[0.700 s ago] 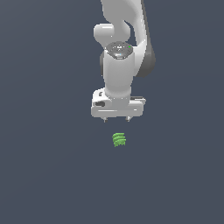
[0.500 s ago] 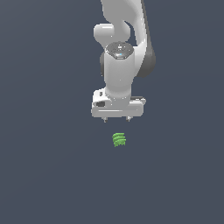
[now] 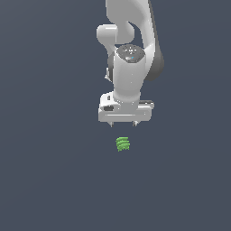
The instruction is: Pick up the object and move it to a goal position.
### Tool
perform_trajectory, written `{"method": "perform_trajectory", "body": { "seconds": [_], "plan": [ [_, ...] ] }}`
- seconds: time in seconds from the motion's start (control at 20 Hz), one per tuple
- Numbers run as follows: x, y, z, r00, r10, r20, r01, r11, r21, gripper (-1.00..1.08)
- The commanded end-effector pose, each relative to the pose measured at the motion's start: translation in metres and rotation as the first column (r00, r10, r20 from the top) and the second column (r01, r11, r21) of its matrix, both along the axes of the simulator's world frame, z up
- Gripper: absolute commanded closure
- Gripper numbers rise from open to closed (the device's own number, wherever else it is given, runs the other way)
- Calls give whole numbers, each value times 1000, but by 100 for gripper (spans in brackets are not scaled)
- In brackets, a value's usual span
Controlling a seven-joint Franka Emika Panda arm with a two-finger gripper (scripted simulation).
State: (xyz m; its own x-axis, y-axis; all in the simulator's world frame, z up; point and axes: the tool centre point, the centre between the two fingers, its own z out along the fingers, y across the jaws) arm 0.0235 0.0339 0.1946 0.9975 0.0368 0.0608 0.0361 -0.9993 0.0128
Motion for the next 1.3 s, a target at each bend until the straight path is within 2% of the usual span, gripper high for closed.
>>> {"method": "perform_trajectory", "body": {
  "seconds": [0.0,0.35,0.9,1.25],
  "plan": [
    [0,-1,0,1000,-1,0,1,1000,0,-92],
    [3,0,-19,999,31,-12,-31,1000,-1,-92],
    [9,3,-89,989,141,-53,-141,990,7,-92],
    [9,4,-105,984,165,-61,-164,986,11,-92]
  ]
}}
